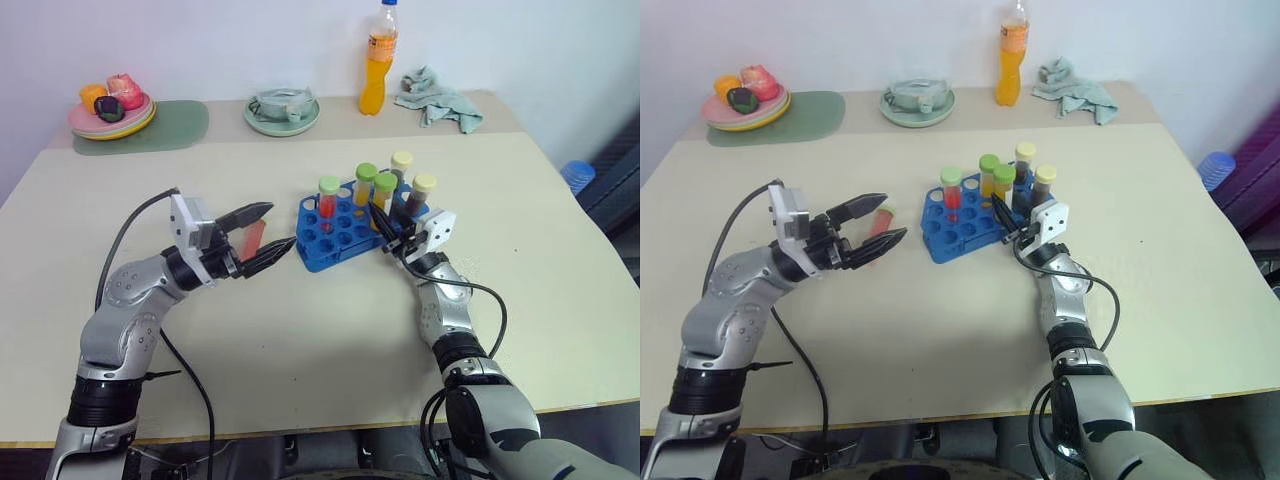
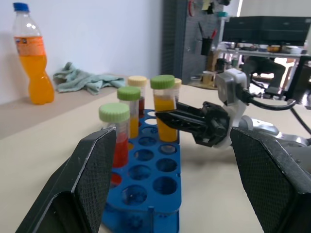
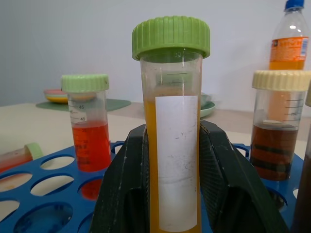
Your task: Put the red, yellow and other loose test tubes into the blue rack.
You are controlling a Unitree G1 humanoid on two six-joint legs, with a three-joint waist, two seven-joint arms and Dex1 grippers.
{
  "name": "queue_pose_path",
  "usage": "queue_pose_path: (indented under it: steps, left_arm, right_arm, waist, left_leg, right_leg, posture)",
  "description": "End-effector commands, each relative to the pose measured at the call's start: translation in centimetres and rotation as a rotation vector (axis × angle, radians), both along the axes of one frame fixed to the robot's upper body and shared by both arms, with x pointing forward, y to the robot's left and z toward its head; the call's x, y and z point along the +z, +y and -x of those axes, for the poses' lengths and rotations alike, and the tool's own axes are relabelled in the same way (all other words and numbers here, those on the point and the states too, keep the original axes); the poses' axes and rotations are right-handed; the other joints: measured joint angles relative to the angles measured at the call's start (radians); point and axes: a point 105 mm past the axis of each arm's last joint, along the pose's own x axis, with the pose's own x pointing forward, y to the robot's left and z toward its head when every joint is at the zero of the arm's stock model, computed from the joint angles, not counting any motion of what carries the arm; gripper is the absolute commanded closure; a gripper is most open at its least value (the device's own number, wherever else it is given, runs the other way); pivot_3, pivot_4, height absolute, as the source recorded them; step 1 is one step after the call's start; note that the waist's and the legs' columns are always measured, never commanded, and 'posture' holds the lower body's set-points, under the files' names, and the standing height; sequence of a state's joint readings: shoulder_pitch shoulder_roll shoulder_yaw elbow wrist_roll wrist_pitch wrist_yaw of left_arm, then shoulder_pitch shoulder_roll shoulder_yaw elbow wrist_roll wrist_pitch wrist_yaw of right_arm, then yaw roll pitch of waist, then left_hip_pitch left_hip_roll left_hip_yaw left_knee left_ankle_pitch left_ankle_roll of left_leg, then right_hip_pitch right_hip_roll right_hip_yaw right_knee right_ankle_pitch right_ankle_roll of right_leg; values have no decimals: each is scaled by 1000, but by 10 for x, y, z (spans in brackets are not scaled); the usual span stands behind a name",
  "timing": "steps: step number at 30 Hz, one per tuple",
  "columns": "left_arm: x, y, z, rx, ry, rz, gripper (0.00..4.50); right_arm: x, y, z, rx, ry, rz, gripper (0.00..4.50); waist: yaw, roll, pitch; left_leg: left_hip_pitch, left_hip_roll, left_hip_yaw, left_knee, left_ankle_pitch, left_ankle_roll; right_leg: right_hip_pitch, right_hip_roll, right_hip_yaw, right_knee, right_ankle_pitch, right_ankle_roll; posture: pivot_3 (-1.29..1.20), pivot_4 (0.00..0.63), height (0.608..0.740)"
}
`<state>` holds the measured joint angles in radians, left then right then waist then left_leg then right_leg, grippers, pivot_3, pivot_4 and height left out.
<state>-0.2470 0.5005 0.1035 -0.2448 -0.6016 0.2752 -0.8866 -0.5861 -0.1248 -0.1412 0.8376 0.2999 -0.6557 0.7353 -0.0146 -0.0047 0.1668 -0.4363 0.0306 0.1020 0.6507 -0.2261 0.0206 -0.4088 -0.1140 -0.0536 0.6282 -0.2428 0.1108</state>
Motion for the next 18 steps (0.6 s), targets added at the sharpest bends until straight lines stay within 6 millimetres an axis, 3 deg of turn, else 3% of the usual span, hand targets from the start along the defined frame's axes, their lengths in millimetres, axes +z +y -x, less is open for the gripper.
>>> queue_pose_path:
  steps: [1, 2, 6, 9, 18]
  left_arm:
    - [12, 1, 4, 3, -50, 19, 700]
    - [12, 0, 4, 4, -48, 22, 700]
    - [11, 0, 4, 8, -41, 30, 700]
    - [12, 1, 3, 23, -36, 43, 700]
    - [18, 10, -6, 146, 2, 94, 700]
  right_arm:
    - [6, -10, -1, -3, -10, -51, 3764]
    - [8, -8, 0, 20, -13, -69, 3764]
    - [12, -1, 6, 55, -55, -67, 1771]
    - [14, -5, 6, -16, -97, -22, 124]
    - [25, -14, 18, -51, -160, 143, 50]
  waist:
    - [1, 0, 0]
    - [0, 0, 0]
    - [-1, 0, 0]
    - [-5, 0, 0]
    - [-2, 0, 0]
  left_leg:
    - [0, 0, 0, 0, 0, 0]
    - [0, 0, 0, 0, 0, 0]
    - [0, 0, 0, -1, 0, 0]
    - [0, 0, 0, -1, 0, 0]
    - [0, 0, 0, -1, 1, -1]
  right_leg:
    - [0, 0, 0, 0, 0, 0]
    - [0, 0, 0, 0, 0, 0]
    - [0, 0, 0, 0, 0, 0]
    - [0, 0, 0, 0, 0, 0]
    - [-1, 0, 0, 0, 0, 0]
  posture:
    - [0, 150, 740]
    - [0, 150, 740]
    - [0, 150, 740]
    - [0, 150, 740]
    - [0, 150, 740]
